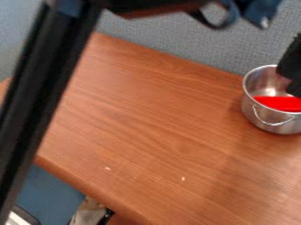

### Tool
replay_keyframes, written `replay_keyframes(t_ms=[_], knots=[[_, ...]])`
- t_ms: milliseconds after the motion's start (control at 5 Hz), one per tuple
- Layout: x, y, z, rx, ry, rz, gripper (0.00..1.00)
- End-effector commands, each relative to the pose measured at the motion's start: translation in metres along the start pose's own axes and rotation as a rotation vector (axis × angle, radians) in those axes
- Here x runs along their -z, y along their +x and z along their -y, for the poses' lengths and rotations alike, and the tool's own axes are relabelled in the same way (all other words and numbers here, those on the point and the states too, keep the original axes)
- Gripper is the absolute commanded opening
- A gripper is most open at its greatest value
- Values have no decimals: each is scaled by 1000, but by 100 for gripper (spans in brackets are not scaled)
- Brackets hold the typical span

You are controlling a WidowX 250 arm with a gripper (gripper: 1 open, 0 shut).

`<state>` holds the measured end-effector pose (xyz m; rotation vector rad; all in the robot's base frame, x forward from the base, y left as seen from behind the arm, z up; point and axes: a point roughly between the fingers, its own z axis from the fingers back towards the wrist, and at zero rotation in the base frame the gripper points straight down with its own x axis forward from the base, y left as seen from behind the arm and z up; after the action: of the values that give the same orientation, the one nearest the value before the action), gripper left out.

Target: Put the red object in the metal pot

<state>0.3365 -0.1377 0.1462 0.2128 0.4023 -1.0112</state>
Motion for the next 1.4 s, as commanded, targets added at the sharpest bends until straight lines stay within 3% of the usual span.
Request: replay_keyframes(t_ms=[0,200,400,600,800,1000,1200], knots=[[-41,-33,-10,-24,76,128,100],[-42,-30,-22,-11,89,159,100],[-34,-22,-33,9,77,98,0],[-24,-16,-44,29,62,28,100],[-25,-19,-38,25,80,6,100],[-23,-14,-30,36,106,-20,100],[-18,-25,-38,34,124,-22,100]])
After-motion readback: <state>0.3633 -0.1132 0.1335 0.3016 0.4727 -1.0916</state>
